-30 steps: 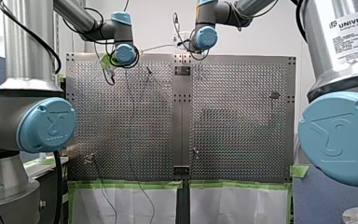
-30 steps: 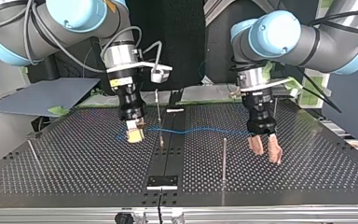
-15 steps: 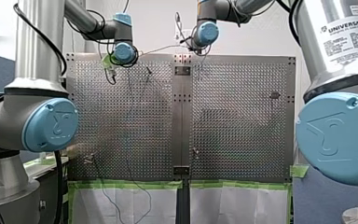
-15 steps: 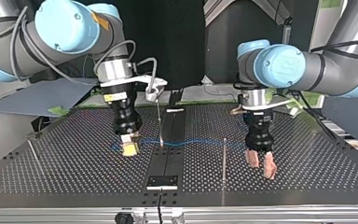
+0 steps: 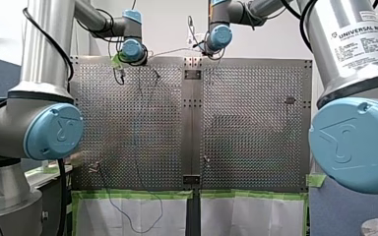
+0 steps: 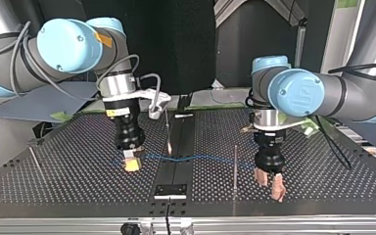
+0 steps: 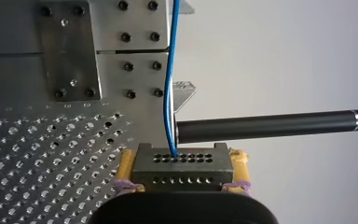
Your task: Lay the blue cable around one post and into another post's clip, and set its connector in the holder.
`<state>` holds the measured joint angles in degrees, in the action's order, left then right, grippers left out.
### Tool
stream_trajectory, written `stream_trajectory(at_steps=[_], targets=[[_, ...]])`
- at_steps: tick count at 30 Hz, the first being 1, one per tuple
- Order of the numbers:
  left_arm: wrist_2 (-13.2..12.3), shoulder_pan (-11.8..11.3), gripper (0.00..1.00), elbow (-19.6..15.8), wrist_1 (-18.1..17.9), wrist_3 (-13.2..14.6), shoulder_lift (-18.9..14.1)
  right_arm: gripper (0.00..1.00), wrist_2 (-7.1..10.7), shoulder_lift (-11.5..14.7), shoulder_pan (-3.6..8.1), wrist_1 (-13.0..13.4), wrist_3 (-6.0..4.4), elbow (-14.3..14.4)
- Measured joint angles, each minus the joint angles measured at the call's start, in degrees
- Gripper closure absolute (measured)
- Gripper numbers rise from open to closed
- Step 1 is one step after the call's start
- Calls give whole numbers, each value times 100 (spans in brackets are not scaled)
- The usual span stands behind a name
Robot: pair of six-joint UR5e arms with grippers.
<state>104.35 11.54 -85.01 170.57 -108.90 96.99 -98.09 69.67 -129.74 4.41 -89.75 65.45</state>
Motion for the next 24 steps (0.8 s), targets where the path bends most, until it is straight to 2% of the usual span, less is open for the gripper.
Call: stream_trajectory(at_steps=[4,12,18,24], targets=[[-87,-1,0,197,197,24,182,99,3,-75,41,-1,0,-1],[-27,-1,0,516,543,-6,346,99,4,-201,103,-12,-9,-1],[13,-1,0,396,530,-180,355,99,8,-228,155,-99,-1,8],[5,-1,0,181,424,-210,357,99,10,-242,211,-142,0,94]])
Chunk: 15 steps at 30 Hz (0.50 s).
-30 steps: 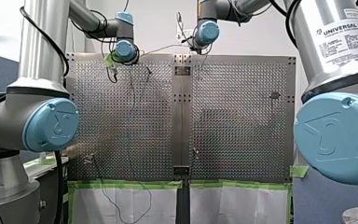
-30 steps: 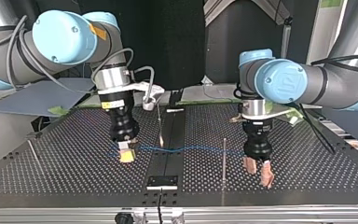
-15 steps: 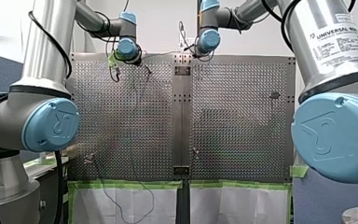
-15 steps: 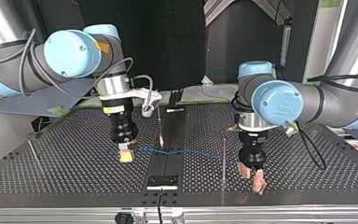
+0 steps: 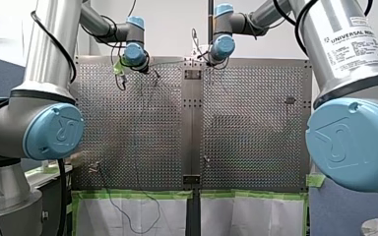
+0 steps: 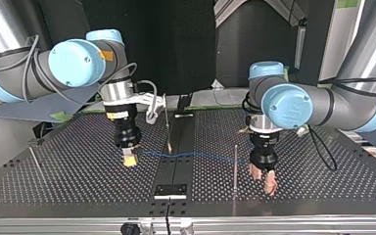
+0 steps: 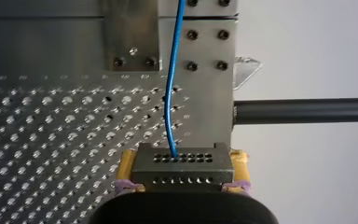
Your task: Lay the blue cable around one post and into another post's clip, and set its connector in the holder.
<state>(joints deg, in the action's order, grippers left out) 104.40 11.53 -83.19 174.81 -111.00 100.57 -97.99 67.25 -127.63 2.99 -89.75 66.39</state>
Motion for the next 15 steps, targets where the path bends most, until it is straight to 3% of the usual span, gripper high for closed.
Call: stream_trajectory(at_steps=[8,15], targets=[[-107,0,0,-208,-209,-32,155,99,6,-11,101,-128,0,117],[-225,0,0,-218,-257,-63,371,99,5,-13,237,131,-51,440]])
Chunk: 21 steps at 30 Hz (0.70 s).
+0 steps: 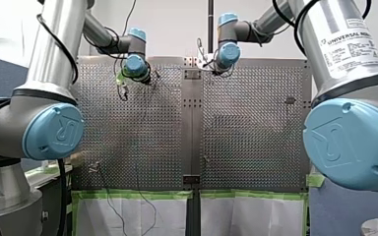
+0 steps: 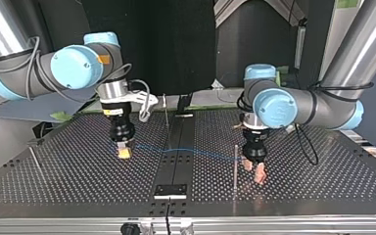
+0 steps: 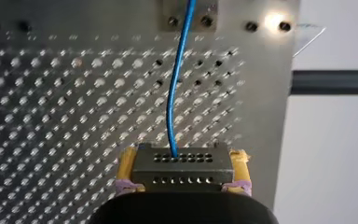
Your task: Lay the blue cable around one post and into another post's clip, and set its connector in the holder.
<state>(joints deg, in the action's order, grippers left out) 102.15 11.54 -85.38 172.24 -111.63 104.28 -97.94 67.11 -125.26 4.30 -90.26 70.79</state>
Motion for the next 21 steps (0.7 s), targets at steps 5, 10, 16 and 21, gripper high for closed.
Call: stream_trajectory(at_steps=[5,10,16,21], targets=[[-41,0,0,-21,15,-13,182,99,-15,-4,119,258,-57,263],[-27,0,0,-28,20,-22,215,99,-32,-8,248,495,-195,499],[-2,0,0,-30,28,-62,217,99,-91,-8,431,800,-293,804],[1,0,0,-30,30,-68,218,99,-275,-9,593,1052,-452,1057]])
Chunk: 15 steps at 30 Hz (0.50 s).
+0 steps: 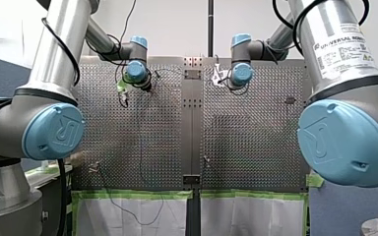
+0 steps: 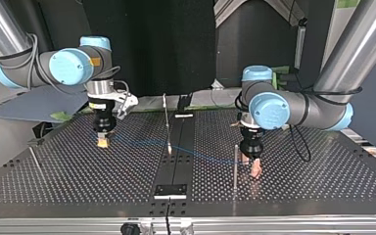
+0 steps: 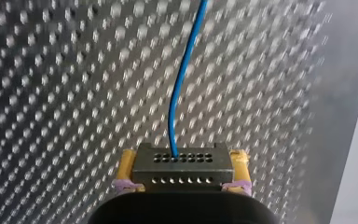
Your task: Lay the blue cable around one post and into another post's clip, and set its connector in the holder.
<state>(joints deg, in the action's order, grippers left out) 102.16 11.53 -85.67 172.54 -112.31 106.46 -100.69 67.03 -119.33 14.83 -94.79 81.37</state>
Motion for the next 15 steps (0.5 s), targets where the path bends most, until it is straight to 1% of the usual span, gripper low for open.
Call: stream_trajectory(at_steps=[4,8,9,11,15], targets=[[1,2,0,0,0,0,0,99,-147,-4,106,189,-178,189],[1,47,0,0,0,17,-4,99,-249,-12,215,443,-423,443],[1,58,0,0,0,20,-4,99,-274,-15,240,498,-459,498],[1,81,0,0,0,23,-4,99,-349,-35,290,624,-496,623],[4,112,0,0,0,25,-3,99,-497,-167,342,837,-448,837]])
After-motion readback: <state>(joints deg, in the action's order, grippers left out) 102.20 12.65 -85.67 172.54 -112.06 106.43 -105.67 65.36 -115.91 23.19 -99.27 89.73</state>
